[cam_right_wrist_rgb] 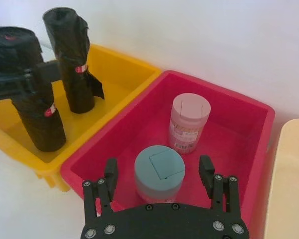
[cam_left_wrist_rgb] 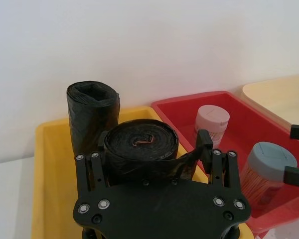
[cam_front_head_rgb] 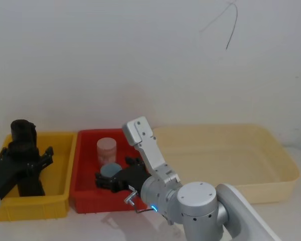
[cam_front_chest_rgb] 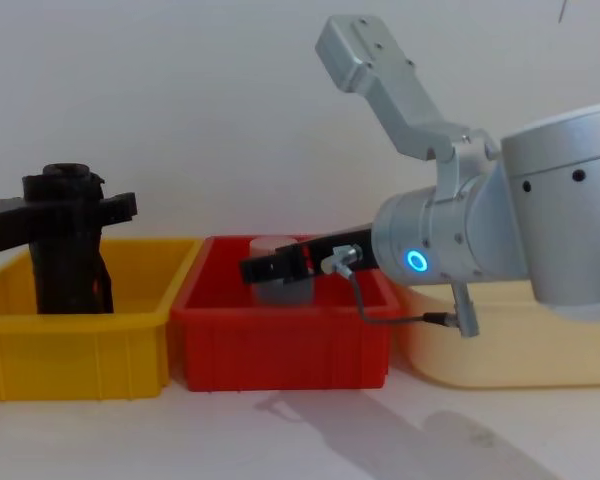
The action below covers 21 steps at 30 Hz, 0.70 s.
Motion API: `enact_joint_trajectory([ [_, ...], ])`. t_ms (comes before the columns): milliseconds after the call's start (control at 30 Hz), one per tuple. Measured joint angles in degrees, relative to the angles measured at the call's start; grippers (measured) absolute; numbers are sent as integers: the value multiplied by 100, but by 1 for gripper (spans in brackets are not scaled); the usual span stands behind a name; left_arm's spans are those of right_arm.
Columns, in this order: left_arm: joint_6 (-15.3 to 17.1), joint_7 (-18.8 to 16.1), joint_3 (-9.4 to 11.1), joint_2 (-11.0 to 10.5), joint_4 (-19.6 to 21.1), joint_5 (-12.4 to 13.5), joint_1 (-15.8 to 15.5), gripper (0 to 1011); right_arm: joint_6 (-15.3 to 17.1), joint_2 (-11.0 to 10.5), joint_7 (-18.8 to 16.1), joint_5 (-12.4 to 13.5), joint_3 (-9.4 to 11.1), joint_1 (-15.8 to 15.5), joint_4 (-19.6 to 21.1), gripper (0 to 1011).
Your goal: Pick up the garbage bag with the one hand and transfer it to the other hand.
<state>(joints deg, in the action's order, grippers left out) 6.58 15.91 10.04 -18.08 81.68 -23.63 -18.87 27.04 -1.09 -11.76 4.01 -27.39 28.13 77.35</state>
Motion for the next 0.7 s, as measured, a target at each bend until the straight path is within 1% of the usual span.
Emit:
enact_joint_trajectory([
  [233, 1, 0, 0, 0, 0, 0, 0, 1000, -41, 73, -7, -35, 19, 111, -261, 1001],
  [700, 1, -1, 0, 0, 0, 1, 0, 1000, -108, 160, -66, -99, 38, 229, -581, 1001],
])
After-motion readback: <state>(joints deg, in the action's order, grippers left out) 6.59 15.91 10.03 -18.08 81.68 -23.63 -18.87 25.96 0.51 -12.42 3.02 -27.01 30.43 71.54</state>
